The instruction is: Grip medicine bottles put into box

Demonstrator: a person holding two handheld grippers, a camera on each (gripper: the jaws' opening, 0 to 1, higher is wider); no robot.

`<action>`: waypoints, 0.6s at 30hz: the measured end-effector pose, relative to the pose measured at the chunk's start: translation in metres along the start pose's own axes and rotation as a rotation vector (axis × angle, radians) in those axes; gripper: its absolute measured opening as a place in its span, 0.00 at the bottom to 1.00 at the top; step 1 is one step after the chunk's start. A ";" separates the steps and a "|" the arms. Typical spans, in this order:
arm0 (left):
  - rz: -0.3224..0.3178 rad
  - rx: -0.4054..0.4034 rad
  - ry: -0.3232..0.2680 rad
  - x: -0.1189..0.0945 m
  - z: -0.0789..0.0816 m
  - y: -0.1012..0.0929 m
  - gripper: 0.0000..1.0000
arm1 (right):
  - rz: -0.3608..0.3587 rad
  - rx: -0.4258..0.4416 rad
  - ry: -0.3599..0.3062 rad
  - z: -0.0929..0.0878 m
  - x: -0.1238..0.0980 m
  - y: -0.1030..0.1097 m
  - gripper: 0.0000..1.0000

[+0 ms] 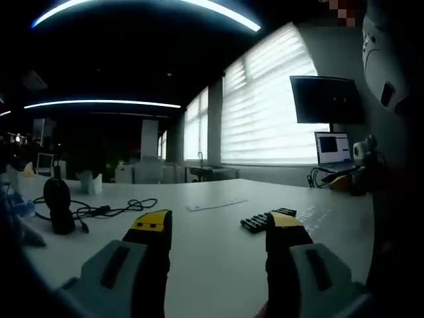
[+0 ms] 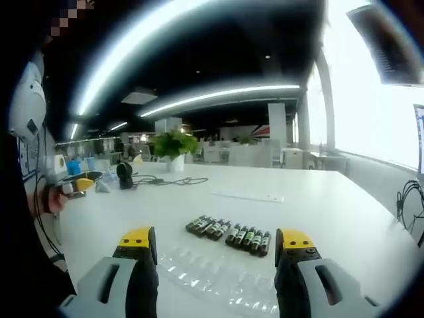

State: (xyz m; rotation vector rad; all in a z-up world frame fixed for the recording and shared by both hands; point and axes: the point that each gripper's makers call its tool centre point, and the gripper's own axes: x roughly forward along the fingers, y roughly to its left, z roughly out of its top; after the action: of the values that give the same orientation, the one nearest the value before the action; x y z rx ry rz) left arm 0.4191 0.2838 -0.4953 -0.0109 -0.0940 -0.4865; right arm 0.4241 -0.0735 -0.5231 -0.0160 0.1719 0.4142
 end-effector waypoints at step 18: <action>0.000 -0.008 -0.009 0.001 -0.001 -0.001 0.49 | 0.003 0.002 -0.011 0.003 0.001 0.000 0.66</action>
State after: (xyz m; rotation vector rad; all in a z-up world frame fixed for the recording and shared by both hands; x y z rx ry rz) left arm 0.4194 0.2821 -0.4961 -0.0210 -0.1012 -0.4871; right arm 0.4257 -0.0731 -0.5200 -0.0118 0.1619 0.4172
